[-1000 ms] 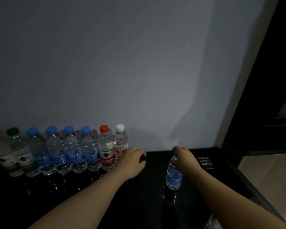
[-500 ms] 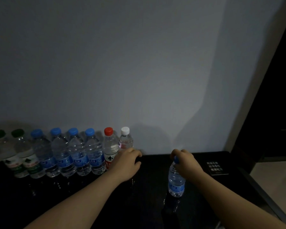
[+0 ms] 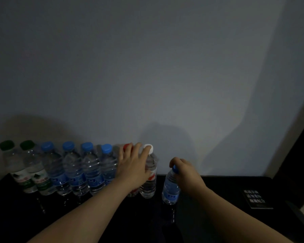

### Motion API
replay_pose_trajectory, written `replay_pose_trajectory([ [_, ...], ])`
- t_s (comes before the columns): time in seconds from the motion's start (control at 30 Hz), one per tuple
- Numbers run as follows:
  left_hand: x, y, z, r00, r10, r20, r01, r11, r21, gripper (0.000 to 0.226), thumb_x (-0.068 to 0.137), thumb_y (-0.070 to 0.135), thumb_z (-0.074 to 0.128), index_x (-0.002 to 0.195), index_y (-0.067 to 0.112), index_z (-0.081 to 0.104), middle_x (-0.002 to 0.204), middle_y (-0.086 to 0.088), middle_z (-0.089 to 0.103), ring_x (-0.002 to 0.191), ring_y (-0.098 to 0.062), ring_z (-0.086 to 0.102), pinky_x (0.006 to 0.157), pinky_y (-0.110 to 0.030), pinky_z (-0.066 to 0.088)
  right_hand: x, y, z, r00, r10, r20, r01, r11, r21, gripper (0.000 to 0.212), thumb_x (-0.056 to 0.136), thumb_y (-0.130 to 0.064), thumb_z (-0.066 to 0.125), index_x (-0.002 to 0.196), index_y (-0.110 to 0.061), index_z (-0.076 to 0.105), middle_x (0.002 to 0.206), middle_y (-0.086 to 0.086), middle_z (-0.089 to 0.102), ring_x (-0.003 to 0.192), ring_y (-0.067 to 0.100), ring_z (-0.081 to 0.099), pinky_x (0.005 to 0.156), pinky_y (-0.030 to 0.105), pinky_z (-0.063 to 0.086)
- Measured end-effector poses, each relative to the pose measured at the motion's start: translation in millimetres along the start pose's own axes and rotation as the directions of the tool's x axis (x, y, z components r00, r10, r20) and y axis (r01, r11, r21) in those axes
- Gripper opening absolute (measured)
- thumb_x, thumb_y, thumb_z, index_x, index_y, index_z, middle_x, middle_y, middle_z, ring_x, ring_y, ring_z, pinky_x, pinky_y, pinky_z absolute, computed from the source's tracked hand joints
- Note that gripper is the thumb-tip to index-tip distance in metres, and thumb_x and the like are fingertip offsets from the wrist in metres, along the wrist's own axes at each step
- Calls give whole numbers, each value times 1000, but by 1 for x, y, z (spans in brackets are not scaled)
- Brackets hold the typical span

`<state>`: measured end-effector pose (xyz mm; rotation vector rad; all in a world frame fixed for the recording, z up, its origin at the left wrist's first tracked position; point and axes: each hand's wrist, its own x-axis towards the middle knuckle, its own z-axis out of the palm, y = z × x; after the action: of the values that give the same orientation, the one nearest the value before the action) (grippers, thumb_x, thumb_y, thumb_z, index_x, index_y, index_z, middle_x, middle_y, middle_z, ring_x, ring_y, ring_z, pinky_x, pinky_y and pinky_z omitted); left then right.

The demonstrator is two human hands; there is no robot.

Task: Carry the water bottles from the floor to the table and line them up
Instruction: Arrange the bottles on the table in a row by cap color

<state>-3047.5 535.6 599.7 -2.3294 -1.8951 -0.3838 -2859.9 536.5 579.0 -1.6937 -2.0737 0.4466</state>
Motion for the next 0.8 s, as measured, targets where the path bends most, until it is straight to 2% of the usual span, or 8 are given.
replay_pose_trajectory([
  [0.1, 3, -4, 4, 1000, 1, -1, -1, 1000, -17, 75, 83, 41, 52, 144, 33, 10, 151, 2, 16, 142, -27, 4, 115, -49, -5, 12, -4, 6, 1000, -25, -13, 25, 1000, 9, 25, 88, -3, 48, 105, -21, 46, 118, 7, 50, 105, 23, 46, 89, 38, 50],
  [0.23, 2, -4, 7, 998, 17, -61, -18, 1000, -23, 73, 81, 40, 53, 142, 32, 15, 145, 0, 26, 139, -28, 8, 116, -47, 3, 22, -7, 10, 998, -62, -12, 62, 998, 0, 25, 88, -5, 50, 106, -21, 45, 117, 6, 50, 98, 16, 44, 86, 30, 49],
  [0.37, 0, -1, 11, 1000, 5, -30, -7, 997, -73, 79, 81, 39, 56, 144, 30, 9, 146, 1, 22, 141, -29, 1, 116, -46, 12, 26, -9, 13, 995, -100, -4, 100, 995, -15, 25, 88, -6, 50, 106, -22, 44, 117, 5, 51, 100, 16, 46, 85, 28, 48],
  [0.6, 1, -6, 11, 1000, 27, -14, -28, 997, -77, 84, 79, 39, 59, 144, 31, 6, 146, 0, 22, 141, -30, 1, 116, -47, 13, 31, -11, 14, 992, -125, 22, 125, 992, -9, 26, 88, -5, 49, 106, -23, 44, 117, 5, 51, 95, 11, 40, 79, 22, 41],
  [0.7, 1, -5, 10, 1000, 26, -9, -27, 997, -74, 85, 79, 40, 59, 144, 31, 6, 146, 0, 21, 141, -30, 1, 115, -47, 13, 30, -11, 16, 993, -113, 21, 113, 994, -4, 27, 88, -4, 49, 108, -22, 44, 118, 6, 52, 97, 13, 43, 80, 24, 43],
  [0.8, 1, -5, 10, 1000, 26, 0, -25, 997, -71, 85, 79, 42, 58, 144, 31, 5, 147, 1, 20, 142, -30, 1, 116, -47, 13, 28, -12, 16, 995, -98, 28, 98, 995, -21, 32, 88, -6, 51, 115, -22, 43, 125, 6, 51, 109, 21, 48, 89, 30, 47],
])
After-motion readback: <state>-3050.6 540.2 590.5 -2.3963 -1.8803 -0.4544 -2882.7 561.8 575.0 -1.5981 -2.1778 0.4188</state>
